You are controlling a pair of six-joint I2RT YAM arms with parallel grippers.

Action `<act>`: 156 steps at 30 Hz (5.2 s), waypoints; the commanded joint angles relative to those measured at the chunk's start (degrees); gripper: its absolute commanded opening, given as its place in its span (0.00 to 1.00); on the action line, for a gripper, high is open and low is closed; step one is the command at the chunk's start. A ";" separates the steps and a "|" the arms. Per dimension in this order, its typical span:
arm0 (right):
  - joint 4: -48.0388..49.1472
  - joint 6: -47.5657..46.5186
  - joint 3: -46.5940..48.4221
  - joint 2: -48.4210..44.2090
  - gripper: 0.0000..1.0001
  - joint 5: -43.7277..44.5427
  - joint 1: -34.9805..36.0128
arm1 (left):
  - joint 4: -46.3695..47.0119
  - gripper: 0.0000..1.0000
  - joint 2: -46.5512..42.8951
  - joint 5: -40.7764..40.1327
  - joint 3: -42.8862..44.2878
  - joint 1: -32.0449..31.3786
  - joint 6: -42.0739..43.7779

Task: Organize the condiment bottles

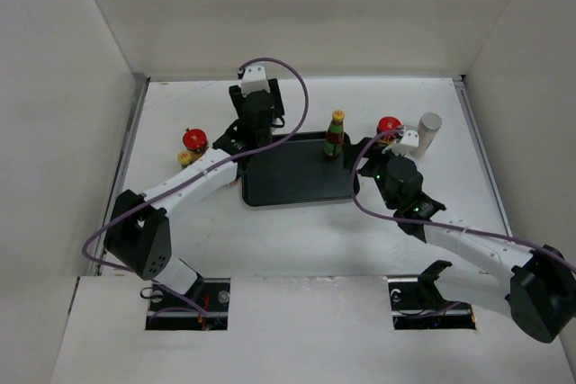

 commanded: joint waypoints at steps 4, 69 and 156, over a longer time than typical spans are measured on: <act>3.59 3.08 -2.72 -5.04 0.94 4.01 -3.20 | 5.60 0.42 4.00 2.67 4.06 -4.36 -2.39; 4.73 1.41 0.44 2.77 0.55 -1.09 -1.09 | -41.16 0.67 -30.89 -1.80 -14.04 13.03 -19.27; 4.47 1.41 -0.09 2.07 0.58 -1.35 -1.53 | -7.23 0.21 13.14 2.33 15.66 -4.89 -9.78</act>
